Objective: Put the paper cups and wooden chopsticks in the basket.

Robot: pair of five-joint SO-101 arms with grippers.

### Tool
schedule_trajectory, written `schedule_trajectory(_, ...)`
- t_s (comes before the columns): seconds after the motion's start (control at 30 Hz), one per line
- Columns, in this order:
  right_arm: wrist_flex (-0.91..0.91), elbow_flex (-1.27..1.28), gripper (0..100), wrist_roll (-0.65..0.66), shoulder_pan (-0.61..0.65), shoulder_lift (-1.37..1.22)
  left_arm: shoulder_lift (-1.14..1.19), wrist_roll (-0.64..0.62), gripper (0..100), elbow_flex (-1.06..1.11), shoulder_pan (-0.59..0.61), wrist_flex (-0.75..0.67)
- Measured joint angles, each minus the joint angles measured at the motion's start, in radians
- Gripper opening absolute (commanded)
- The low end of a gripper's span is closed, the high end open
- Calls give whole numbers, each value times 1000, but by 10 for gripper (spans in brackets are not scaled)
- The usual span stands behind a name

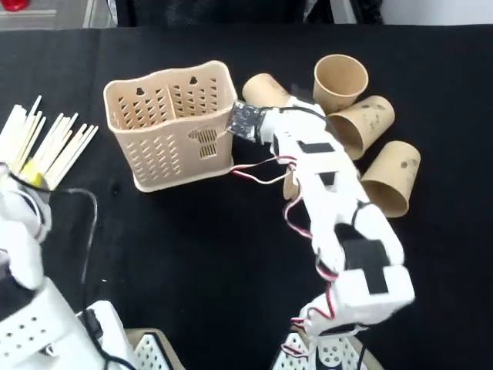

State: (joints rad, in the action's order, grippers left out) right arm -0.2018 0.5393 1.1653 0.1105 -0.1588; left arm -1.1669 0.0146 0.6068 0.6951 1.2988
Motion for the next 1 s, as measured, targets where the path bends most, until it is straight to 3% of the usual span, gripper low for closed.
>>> schedule_trajectory(0.23,98,-72,291,0,-3,-129,-284,-94,234,373,0,-132)
schedule_trajectory(0.47,103,-95,5,-2,-3,-138,-575,-106,234,532,0,-144)
schedule_trajectory(0.8,109,-101,12,-94,-29,-114,-618,-106,233,572,-2,-150)
schedule_trajectory(1.0,-48,-78,12,-190,-31,52,-617,-106,232,574,-2,-150)
